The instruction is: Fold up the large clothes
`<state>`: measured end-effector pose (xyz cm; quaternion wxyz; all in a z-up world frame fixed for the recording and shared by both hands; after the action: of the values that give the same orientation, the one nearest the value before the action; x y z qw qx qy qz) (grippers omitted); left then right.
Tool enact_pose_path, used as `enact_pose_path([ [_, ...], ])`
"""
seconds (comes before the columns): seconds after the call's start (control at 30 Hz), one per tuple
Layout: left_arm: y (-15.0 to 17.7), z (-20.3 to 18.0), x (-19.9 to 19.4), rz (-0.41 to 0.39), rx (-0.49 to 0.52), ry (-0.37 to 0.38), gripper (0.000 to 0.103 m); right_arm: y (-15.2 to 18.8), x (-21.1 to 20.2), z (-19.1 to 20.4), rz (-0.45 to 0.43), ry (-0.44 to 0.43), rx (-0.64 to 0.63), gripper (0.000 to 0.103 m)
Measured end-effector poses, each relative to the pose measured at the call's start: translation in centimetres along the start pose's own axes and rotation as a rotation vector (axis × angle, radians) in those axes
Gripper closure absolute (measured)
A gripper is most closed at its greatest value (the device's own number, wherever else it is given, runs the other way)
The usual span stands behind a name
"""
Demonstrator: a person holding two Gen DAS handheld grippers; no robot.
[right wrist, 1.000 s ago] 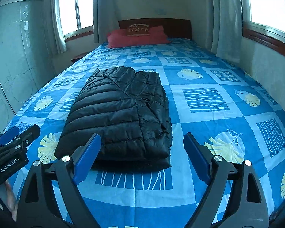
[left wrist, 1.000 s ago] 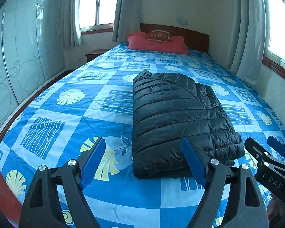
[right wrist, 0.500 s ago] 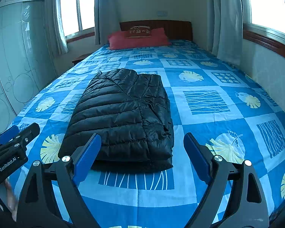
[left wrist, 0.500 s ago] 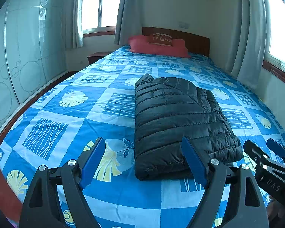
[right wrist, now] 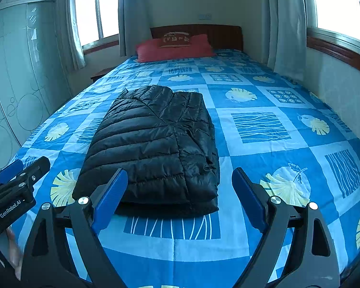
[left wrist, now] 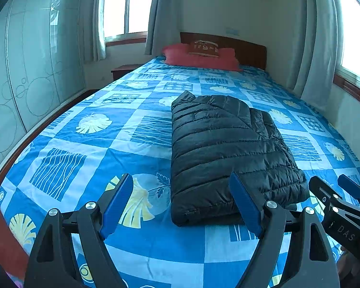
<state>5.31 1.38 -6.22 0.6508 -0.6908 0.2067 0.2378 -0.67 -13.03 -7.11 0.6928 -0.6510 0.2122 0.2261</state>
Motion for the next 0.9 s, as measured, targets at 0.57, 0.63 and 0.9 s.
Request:
enact_pose_path([
  [0.57, 0.12, -0.42, -0.03, 0.002, 0.005, -0.003, 0.022, 0.18, 0.06, -0.02, -0.003, -0.001, 0.004, 0.015],
  [0.63, 0.06, -0.36, -0.16, -0.003, 0.002, -0.002, 0.022, 0.18, 0.05, -0.02, -0.003, -0.001, 0.004, 0.015],
  [0.9, -0.23, -0.48, -0.09, 0.013, 0.002, 0.001, 0.021, 0.06, -0.05, 0.05, -0.011, 0.002, 0.004, 0.015],
])
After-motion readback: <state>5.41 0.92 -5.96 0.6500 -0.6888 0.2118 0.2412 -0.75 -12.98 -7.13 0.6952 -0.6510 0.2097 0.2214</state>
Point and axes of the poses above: each gripper's, at about its wrist camera, not at the fingertips, and x roughly the way its jaws point, z to its left, y to its underside, the point moved 1 cm from there along x, roughly the way its jaws point
